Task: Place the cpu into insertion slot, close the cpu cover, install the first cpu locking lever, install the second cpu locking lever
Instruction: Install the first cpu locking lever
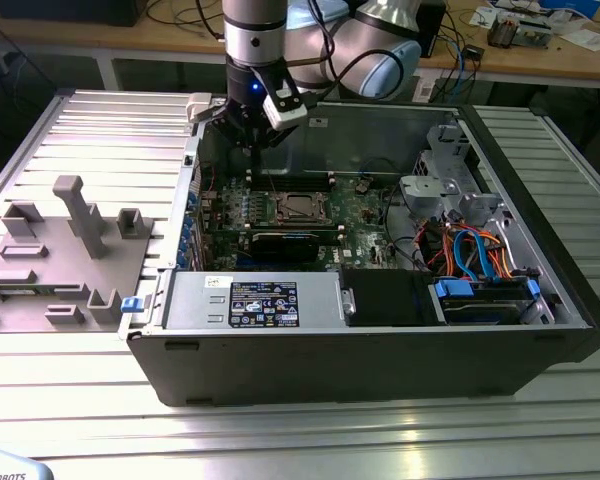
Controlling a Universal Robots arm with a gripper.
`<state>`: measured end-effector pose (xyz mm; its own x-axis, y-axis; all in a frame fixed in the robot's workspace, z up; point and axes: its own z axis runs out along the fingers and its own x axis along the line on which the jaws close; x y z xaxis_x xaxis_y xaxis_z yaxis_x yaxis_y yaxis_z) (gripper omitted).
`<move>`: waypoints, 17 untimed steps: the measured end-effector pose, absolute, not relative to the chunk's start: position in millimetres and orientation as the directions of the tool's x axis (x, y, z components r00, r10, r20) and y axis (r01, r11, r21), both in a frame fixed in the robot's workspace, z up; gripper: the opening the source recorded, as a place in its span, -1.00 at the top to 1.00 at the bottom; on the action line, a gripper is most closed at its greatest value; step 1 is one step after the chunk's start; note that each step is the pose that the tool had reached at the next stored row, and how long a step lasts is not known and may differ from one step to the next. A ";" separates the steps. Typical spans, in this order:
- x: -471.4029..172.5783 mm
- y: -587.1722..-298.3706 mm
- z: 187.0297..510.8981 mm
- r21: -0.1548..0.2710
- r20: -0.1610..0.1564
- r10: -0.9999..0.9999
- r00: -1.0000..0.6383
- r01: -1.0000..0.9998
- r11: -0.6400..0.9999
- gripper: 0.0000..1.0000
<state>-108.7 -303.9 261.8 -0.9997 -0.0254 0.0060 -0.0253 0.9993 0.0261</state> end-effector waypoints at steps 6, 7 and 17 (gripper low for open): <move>-97.7 -303.8 261.7 0.026 0.008 -0.025 -1.000 -0.025 0.999 0.79; -96.6 -303.8 261.7 0.026 0.008 -0.025 -1.000 -0.025 0.999 0.79; -87.8 -303.8 261.6 0.026 0.009 -0.025 -1.000 -0.025 0.999 0.79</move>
